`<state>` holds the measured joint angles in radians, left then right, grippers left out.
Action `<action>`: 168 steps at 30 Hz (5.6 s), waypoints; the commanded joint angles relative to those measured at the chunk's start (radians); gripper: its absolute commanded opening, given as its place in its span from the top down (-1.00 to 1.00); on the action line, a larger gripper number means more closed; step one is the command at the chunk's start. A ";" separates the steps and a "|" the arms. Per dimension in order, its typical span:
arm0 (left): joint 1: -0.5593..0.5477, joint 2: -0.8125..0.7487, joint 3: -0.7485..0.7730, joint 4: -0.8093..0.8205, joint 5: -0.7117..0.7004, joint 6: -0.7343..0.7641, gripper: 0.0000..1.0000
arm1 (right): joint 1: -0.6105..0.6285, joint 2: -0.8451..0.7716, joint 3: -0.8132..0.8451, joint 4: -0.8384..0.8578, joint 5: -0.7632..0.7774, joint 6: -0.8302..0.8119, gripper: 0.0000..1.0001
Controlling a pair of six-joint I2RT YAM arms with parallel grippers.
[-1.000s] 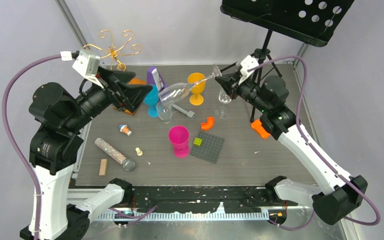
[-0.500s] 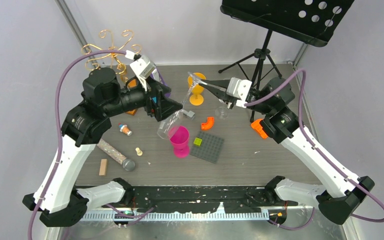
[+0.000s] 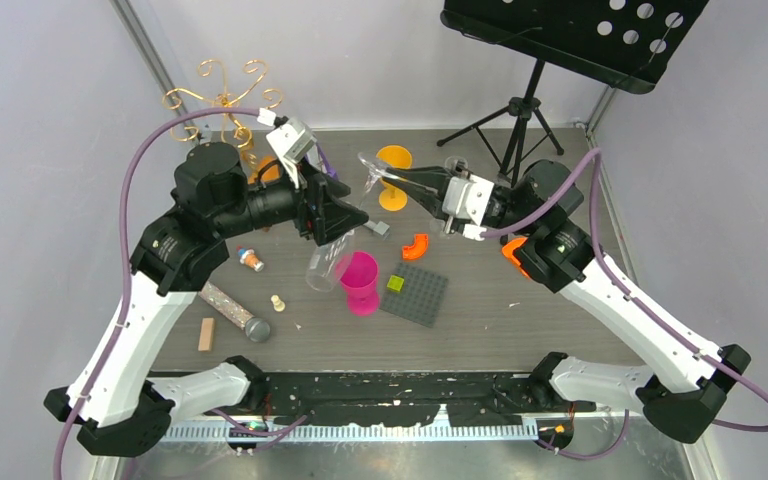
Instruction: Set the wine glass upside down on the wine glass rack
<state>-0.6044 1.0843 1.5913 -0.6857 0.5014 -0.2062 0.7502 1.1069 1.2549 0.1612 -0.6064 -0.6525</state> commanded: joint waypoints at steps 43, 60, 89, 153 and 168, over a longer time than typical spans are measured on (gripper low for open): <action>-0.011 -0.150 -0.267 0.291 -0.146 -0.059 1.00 | 0.069 0.012 0.015 0.155 0.130 -0.009 0.09; 0.297 -0.491 -0.592 0.396 -0.436 -0.208 1.00 | 0.066 0.169 0.218 -0.076 0.225 0.164 -0.49; 0.378 -0.684 -1.117 1.094 -0.775 0.015 1.00 | -0.002 0.725 0.856 -0.430 0.387 0.936 -0.42; 0.699 0.100 -0.875 1.575 -0.069 0.143 1.00 | -0.019 0.196 0.261 -0.494 0.559 0.670 -0.58; 0.721 0.244 -0.895 1.798 -0.082 0.070 1.00 | -0.018 0.191 0.253 -0.505 0.561 0.659 -0.58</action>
<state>0.1024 1.3197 0.6815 0.9447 0.4366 -0.1215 0.7353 1.3392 1.5070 -0.3641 -0.0566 0.0204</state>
